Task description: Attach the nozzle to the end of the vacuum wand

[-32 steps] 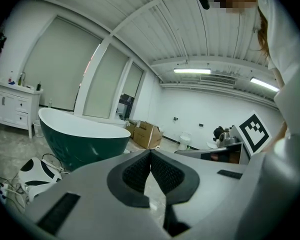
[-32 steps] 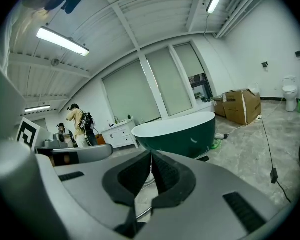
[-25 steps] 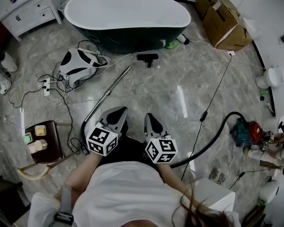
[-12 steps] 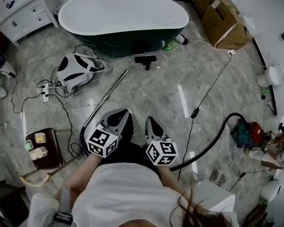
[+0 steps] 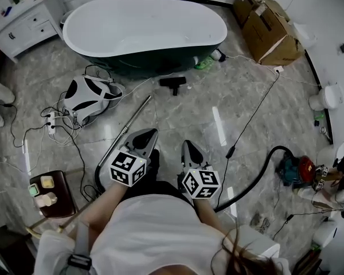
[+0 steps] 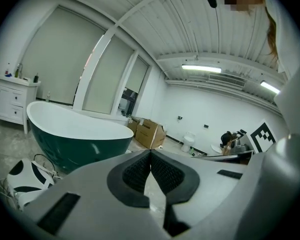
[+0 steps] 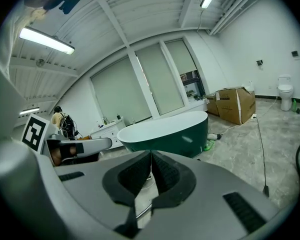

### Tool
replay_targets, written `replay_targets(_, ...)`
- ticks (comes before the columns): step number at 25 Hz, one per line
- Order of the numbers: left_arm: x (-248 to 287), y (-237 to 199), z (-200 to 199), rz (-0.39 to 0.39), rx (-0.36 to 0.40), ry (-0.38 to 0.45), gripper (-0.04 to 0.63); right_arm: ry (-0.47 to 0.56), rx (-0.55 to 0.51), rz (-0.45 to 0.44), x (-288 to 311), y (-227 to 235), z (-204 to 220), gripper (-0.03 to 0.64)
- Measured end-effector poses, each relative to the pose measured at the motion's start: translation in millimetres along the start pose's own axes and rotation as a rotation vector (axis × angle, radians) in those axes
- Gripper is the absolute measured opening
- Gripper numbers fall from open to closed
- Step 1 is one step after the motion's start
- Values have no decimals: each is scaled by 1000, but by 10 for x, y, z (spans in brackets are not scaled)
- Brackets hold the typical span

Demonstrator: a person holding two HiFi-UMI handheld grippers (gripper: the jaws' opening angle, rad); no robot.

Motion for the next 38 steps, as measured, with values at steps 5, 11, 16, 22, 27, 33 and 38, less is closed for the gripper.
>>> replay_targets(5, 303, -158, -144, 1, -29, 7, 8, -8, 9, -1, 217, 179, -181, 15)
replay_targets(11, 507, -243, -133, 26, -4, -46, 8, -22, 32, 30, 513, 469, -286, 15)
replay_targets(16, 705, -386, -206, 52, 8, -64, 8, -21, 36, 16, 815, 672, -474, 15)
replay_targets(22, 977, -614, -336, 48, 11, -65, 9, 1, 49, -18, 1126, 705, -666, 15)
replay_targets(27, 1095, -671, -404, 82, -10, -48, 9, -2, 58, -1, 1256, 837, -701, 15)
replay_targets(33, 1169, -632, -332, 76, -9, -76, 9, 8, 135, -8, 1272, 1106, -736, 15)
replay_targets(38, 1383, -736, -490, 34, -41, -41, 8, -2, 155, -41, 1444, 1295, -905, 15)
Point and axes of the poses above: the fingertips, and each gripper's own axes: x forward along the fingers, y to its right, z out of its underside, the point moved 2 cm from there along -x, backward along the fingers, and after that the axes turned 1 degree about x, right-handed, at the moved point
